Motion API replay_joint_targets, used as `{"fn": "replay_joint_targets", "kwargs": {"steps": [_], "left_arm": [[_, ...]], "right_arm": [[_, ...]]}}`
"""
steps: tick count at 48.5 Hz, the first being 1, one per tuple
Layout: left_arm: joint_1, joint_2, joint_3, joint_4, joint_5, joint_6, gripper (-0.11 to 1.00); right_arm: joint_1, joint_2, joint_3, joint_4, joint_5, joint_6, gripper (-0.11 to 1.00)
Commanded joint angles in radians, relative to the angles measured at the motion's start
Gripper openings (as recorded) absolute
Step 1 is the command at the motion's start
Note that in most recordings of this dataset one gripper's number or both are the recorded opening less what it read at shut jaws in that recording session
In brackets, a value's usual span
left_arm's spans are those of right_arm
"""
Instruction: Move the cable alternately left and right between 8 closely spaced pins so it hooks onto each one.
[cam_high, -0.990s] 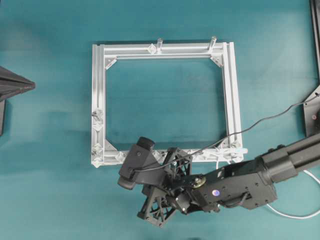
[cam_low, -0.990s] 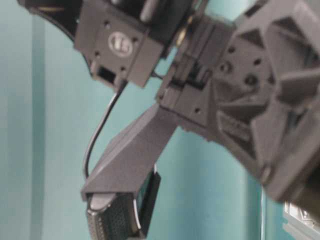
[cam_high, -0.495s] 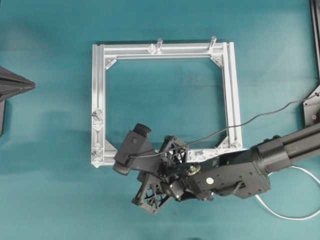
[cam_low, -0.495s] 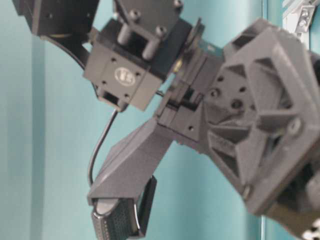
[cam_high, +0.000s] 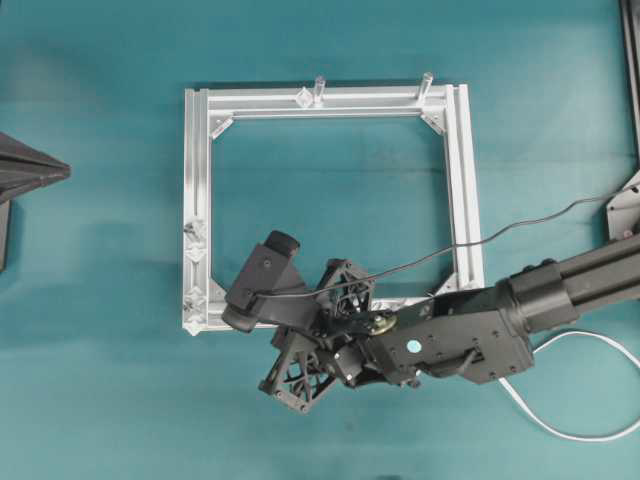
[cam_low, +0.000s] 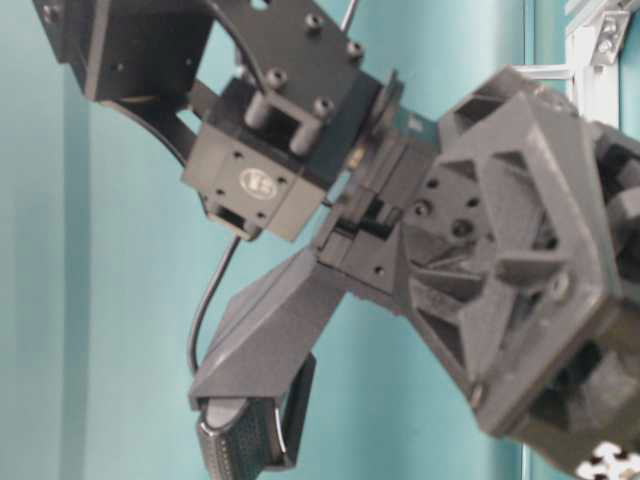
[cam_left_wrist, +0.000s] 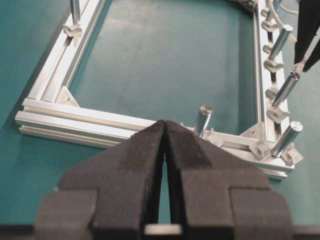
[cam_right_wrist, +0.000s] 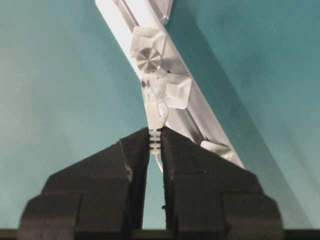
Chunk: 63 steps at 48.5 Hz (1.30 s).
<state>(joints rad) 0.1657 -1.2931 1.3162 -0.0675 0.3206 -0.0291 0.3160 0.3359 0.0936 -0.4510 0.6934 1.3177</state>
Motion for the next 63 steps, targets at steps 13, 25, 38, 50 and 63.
{"fn": "replay_joint_targets", "kwargs": {"steps": [13,25,38,50,63], "left_arm": [[0.003,0.008,-0.011,0.0,-0.005,-0.005,0.0],[0.003,0.008,-0.011,0.0,-0.005,-0.005,0.0],[0.003,0.008,-0.011,0.0,-0.005,-0.005,0.0],[0.003,0.008,-0.011,0.0,-0.005,-0.005,0.0],[0.003,0.009,-0.011,0.0,-0.005,-0.005,0.0]], "right_arm": [[-0.005,-0.021,-0.002,-0.005,-0.003,-0.003,0.09],[-0.006,-0.021,-0.002,-0.005,-0.003,-0.003,0.09],[-0.005,-0.023,-0.002,-0.005,0.035,-0.005,0.09],[-0.035,-0.023,-0.003,-0.003,0.04,-0.041,0.09],[-0.109,-0.021,-0.008,-0.005,0.04,-0.13,0.09]]}}
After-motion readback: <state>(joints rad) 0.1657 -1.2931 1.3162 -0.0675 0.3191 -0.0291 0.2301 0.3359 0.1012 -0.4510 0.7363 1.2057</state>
